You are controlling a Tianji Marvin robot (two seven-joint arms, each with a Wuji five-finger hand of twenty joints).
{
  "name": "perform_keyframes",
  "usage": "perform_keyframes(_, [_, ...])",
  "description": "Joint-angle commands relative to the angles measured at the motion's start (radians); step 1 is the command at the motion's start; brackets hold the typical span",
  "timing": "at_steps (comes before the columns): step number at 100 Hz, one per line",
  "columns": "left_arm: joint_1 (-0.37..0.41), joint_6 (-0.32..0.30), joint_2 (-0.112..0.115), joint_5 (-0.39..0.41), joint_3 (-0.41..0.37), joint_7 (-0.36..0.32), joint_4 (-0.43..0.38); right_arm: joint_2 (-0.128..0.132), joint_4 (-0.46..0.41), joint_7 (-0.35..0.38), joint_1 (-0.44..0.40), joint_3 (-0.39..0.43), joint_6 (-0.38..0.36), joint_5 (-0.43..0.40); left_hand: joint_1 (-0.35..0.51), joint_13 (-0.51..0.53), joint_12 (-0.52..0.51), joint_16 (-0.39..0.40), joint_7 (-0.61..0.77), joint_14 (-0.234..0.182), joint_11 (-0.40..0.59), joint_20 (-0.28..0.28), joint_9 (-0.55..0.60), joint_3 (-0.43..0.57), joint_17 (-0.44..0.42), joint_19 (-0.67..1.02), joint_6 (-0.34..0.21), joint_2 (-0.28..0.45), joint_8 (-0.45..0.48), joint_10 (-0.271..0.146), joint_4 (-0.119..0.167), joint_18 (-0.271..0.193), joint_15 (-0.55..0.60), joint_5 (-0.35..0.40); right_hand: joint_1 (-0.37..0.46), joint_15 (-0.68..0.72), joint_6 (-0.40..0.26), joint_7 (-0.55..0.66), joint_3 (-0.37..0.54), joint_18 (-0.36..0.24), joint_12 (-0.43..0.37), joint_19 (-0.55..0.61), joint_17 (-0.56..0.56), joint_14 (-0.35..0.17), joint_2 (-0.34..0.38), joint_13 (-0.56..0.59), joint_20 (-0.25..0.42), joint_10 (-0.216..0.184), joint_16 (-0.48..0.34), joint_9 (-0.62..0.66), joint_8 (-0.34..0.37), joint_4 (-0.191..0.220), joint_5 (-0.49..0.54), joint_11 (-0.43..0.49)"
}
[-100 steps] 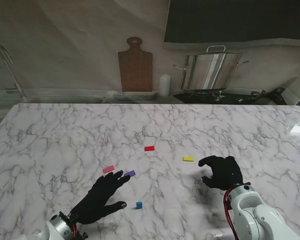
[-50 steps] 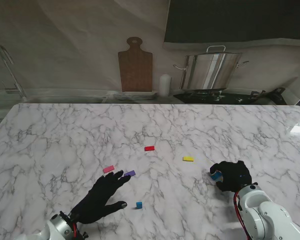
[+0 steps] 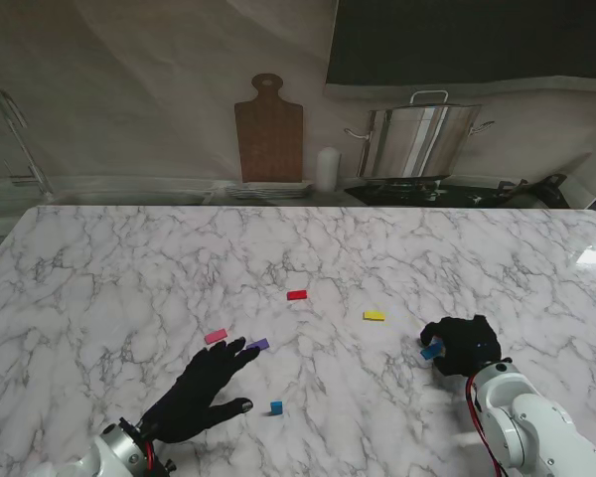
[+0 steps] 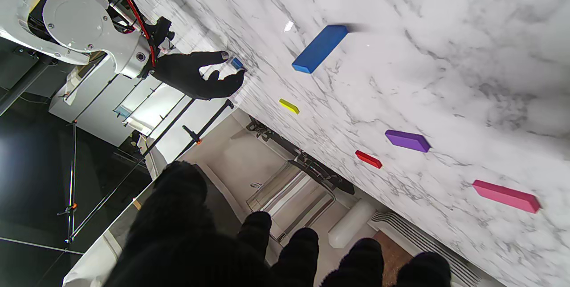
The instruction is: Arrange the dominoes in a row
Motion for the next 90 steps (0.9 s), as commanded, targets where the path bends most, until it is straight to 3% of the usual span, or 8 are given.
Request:
perform_keyframes(1, [0.0, 0.004, 0.0, -0.002, 0.005, -0.016, 0.002, 0.003, 0.014, -0.005, 0.007, -0.008, 0.0, -0.006, 0.009, -0.012, -0.013, -0.022, -0.016, -0.024, -0.01, -0.013, -0.016, -0.005, 0.007, -0.006, -0.019, -0.009, 0.012, -0.026, 0.017, -0.009, -0.01, -0.028, 0.011, 0.033, -0.045, 0.03, 0.035, -0.001, 0.015, 0.031, 0.004, -0.006, -0.037, 0.025, 0.018, -0.005, 0.025, 0.016, 0.027, -0.008, 0.032, 0.024])
perform_keyframes(3, [-0.001, 0.004, 0.0, -0.002, 0.005, -0.016, 0.002, 0.003, 0.017, -0.007, 0.008, -0.01, -0.001, -0.005, 0.009, -0.012, -0.013, -0.022, -0.016, -0.024, -0.01, -0.013, -0.016, -0.005, 0.007, -0.006, -0.019, -0.009, 0.012, -0.026, 0.017, -0.009, -0.01, -0.028, 0.009, 0.038, -0.048, 0.036, 0.035, 0.0, 0.017, 0.033, 0.006, -0.005, -0.037, 0.031, 0.019, -0.004, 0.027, 0.02, 0.03, -0.009, 0.04, 0.026])
perform_keyframes(11, [-0.001, 0.003, 0.0, -0.002, 0.005, -0.016, 0.003, 0.004, 0.023, -0.011, 0.015, -0.018, -0.003, -0.004, 0.009, -0.012, -0.012, -0.022, -0.016, -0.025, -0.01, -0.013, -0.016, -0.005, 0.007, -0.006, -0.019, -0.009, 0.012, -0.027, 0.017, -0.009, -0.01, -0.028, 0.024, 0.066, -0.07, 0.088, 0.013, 0.004, 0.034, 0.047, 0.008, 0.0, -0.059, 0.035, 0.024, -0.007, 0.041, 0.032, 0.006, -0.093, 0.068, 0.04])
perform_keyframes(19, [-0.001, 0.003, 0.0, -0.002, 0.004, -0.015, 0.004, 0.004, 0.027, -0.01, 0.021, -0.027, 0.001, -0.003, 0.009, -0.012, -0.012, -0.022, -0.016, -0.025, -0.01, -0.013, -0.016, -0.005, 0.007, -0.006, -0.019, -0.009, 0.012, -0.027, 0.017, -0.009, -0.01, -0.028, 0.026, 0.083, -0.078, 0.165, -0.017, 0.008, 0.046, 0.058, 0.01, 0.006, -0.07, 0.043, 0.029, 0.0, 0.05, 0.046, -0.037, -0.135, 0.096, 0.047])
perform_keyframes(39, [-0.002, 0.002, 0.0, -0.002, 0.004, -0.014, 0.005, 0.001, 0.03, -0.008, 0.029, -0.041, 0.018, 0.012, 0.009, -0.012, -0.012, -0.022, -0.016, -0.025, -0.01, -0.013, -0.016, -0.005, 0.007, -0.006, -0.019, -0.009, 0.012, -0.027, 0.017, -0.01, -0.01, -0.029, 0.018, 0.112, -0.005, 0.209, -0.046, 0.019, 0.058, 0.076, 0.009, 0.019, -0.058, 0.05, 0.04, 0.005, 0.065, 0.063, -0.076, -0.146, 0.135, 0.062])
perform_keyframes(53, [-0.001, 0.0, 0.0, -0.002, 0.002, -0.014, 0.005, 0.002, 0.033, 0.0, 0.033, -0.047, 0.024, 0.009, 0.008, -0.012, -0.013, -0.022, -0.016, -0.024, -0.01, -0.013, -0.016, -0.005, 0.007, -0.006, -0.018, -0.009, 0.012, -0.026, 0.017, -0.009, -0.01, -0.028, 0.041, 0.13, -0.001, 0.243, -0.038, 0.022, 0.068, 0.083, 0.011, 0.02, -0.078, 0.057, 0.043, 0.001, 0.074, 0.075, -0.077, -0.147, 0.159, 0.078])
perform_keyframes(90, [0.001, -0.003, 0.0, -0.004, -0.001, -0.017, 0.003, 0.003, 0.036, 0.032, 0.038, -0.062, 0.033, 0.026, 0.007, -0.012, -0.013, -0.022, -0.016, -0.026, -0.01, -0.013, -0.016, -0.006, 0.007, -0.005, -0.019, -0.012, 0.012, -0.027, 0.017, -0.009, -0.01, -0.028, 0.087, 0.162, 0.039, 0.395, 0.027, 0.033, 0.091, 0.09, 0.02, 0.033, -0.1, 0.075, 0.045, 0.011, 0.086, 0.076, 0.178, -0.131, 0.099, 0.112])
